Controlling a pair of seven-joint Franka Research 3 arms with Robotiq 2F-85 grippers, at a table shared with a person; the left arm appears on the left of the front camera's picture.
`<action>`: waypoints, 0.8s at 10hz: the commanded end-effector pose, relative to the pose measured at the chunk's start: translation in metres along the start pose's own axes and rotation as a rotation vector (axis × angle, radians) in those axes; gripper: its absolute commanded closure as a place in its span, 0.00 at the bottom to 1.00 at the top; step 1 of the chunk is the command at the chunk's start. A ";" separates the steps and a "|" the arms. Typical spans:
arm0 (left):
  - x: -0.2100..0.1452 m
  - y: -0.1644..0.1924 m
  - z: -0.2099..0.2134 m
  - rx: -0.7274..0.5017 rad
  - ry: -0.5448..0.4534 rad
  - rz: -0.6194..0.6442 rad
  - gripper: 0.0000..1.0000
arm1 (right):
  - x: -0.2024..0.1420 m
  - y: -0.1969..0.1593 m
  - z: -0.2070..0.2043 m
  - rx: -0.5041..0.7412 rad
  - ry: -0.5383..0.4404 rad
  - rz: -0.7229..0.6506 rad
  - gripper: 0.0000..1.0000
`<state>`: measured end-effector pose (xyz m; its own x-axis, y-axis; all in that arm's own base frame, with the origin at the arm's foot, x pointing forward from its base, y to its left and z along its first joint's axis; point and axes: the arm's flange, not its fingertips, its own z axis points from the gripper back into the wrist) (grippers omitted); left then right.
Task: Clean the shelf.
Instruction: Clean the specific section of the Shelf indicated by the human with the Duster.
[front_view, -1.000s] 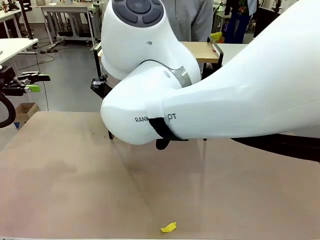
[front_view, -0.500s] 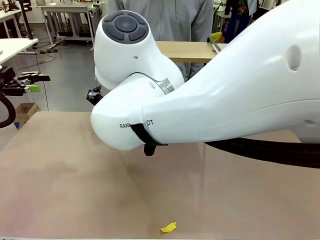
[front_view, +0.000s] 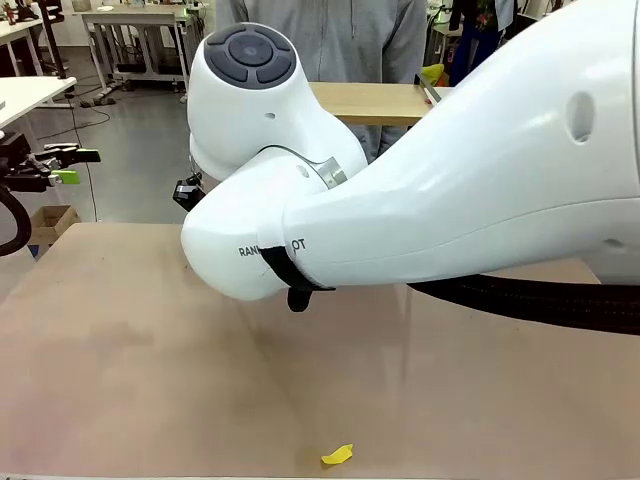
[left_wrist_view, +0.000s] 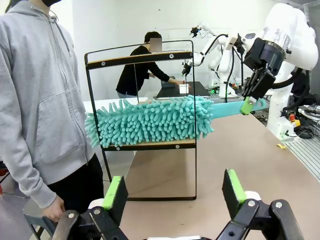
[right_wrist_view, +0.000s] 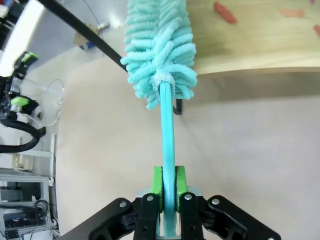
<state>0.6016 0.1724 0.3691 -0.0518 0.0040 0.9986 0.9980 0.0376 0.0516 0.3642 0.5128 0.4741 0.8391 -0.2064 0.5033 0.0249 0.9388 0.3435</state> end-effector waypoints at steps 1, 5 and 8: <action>0.002 0.000 -0.001 -0.007 0.006 -0.012 0.00 | 0.013 -0.037 0.006 -0.031 0.028 -0.073 0.87; 0.002 0.000 -0.001 -0.007 0.006 -0.012 0.00 | 0.034 -0.126 0.023 -0.053 0.075 -0.173 0.87; 0.002 0.000 -0.001 -0.007 0.006 -0.012 0.00 | 0.048 -0.185 0.053 -0.093 0.050 -0.239 0.87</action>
<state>0.6016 0.1724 0.3690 -0.0517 0.0040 0.9987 0.9980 0.0376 0.0516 0.4335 0.3690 0.4507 0.8368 -0.3994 0.3746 0.2558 0.8900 0.3775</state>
